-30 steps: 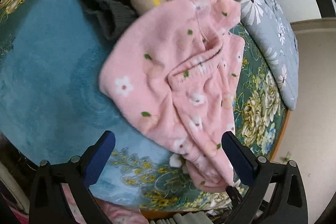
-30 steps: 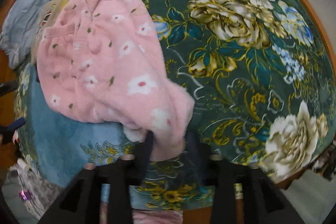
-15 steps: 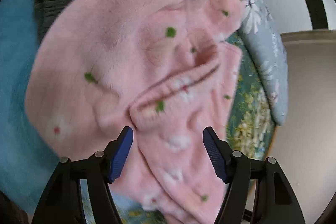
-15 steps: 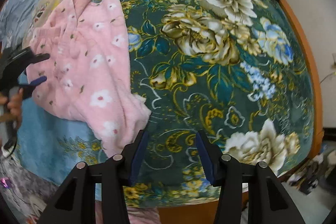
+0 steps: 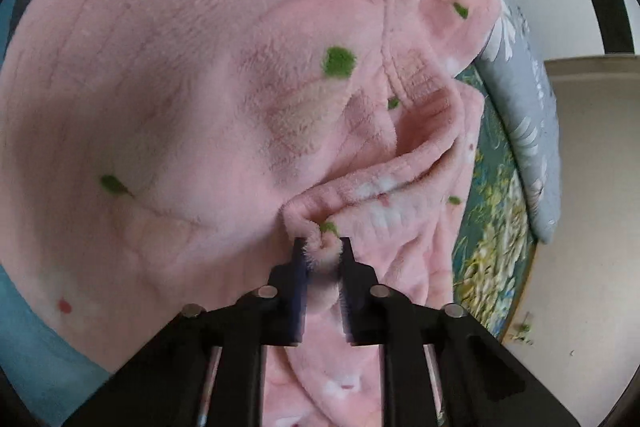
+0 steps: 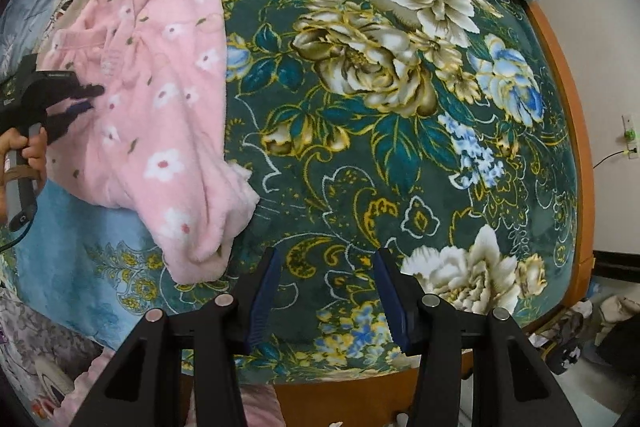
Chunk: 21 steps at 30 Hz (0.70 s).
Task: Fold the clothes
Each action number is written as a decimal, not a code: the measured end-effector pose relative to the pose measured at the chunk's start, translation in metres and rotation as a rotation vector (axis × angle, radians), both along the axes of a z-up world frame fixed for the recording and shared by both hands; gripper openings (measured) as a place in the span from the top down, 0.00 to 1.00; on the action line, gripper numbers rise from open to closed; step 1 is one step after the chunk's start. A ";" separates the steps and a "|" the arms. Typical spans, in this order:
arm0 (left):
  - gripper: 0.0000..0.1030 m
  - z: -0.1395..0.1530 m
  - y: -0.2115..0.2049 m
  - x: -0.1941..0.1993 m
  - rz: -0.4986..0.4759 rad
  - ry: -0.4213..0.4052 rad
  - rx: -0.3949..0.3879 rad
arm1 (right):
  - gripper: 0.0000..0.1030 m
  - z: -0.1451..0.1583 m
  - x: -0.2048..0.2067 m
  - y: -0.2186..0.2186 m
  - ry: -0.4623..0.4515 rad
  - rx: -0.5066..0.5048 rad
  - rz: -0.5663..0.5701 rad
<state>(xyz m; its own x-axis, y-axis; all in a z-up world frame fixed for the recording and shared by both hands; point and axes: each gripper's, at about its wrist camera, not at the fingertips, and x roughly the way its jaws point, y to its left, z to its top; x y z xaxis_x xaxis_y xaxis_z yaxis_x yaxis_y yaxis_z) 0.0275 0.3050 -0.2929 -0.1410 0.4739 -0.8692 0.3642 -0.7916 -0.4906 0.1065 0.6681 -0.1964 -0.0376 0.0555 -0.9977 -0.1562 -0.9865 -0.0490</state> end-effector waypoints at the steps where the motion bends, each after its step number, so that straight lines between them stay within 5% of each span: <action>1: 0.88 0.004 -0.002 0.002 -0.002 0.012 0.000 | 0.50 -0.001 0.000 -0.002 -0.004 -0.003 -0.003; 6: 0.89 0.046 -0.032 0.025 0.057 0.117 0.013 | 0.50 -0.006 -0.009 -0.012 -0.001 -0.062 -0.037; 11: 0.89 0.094 -0.111 0.062 0.225 0.178 -0.050 | 0.50 -0.005 -0.030 -0.028 0.032 -0.121 -0.059; 21: 0.90 0.143 -0.277 0.132 0.522 0.049 -0.423 | 0.50 -0.050 -0.071 -0.055 0.013 -0.340 -0.187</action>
<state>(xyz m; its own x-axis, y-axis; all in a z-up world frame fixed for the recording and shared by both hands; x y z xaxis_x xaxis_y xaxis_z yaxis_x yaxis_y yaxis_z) 0.1592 0.0277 -0.1499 -0.3030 -0.0467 -0.9519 0.7367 -0.6450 -0.2029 0.0354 0.6130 -0.2462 -0.0712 -0.2715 -0.9598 -0.3333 -0.9005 0.2794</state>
